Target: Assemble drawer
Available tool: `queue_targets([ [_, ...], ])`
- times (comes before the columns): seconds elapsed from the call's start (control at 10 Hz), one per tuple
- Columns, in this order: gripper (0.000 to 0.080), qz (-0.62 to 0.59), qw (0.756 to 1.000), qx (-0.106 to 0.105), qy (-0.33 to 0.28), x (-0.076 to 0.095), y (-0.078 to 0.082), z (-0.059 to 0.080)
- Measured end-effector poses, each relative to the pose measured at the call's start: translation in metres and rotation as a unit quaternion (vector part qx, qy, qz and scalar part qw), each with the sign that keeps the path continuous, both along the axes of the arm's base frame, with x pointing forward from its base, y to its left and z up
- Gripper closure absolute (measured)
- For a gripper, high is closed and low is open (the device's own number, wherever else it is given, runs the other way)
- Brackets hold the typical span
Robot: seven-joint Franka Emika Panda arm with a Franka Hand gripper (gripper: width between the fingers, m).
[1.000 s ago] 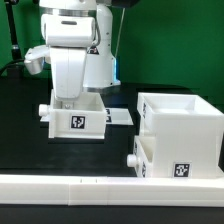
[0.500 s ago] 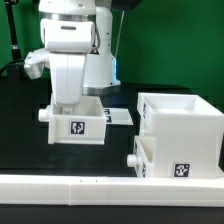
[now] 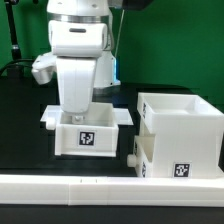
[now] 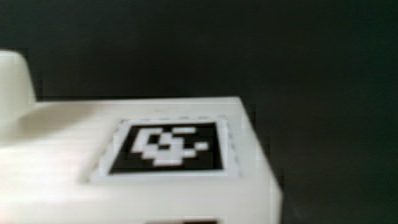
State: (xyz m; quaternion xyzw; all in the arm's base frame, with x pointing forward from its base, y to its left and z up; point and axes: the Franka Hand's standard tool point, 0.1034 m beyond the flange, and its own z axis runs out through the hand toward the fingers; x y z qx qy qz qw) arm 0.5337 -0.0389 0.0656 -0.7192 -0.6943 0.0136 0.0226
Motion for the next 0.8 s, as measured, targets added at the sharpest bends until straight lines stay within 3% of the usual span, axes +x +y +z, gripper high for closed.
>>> queue_targets([
  [0.5, 0.0755, 0.0, 1.0, 0.001, -0.014, 0.001, 0.001, -0.002],
  [0.8, 0.0755, -0.003, 0.999, 0.003, -0.032, 0.004, 0.017, -0.008],
])
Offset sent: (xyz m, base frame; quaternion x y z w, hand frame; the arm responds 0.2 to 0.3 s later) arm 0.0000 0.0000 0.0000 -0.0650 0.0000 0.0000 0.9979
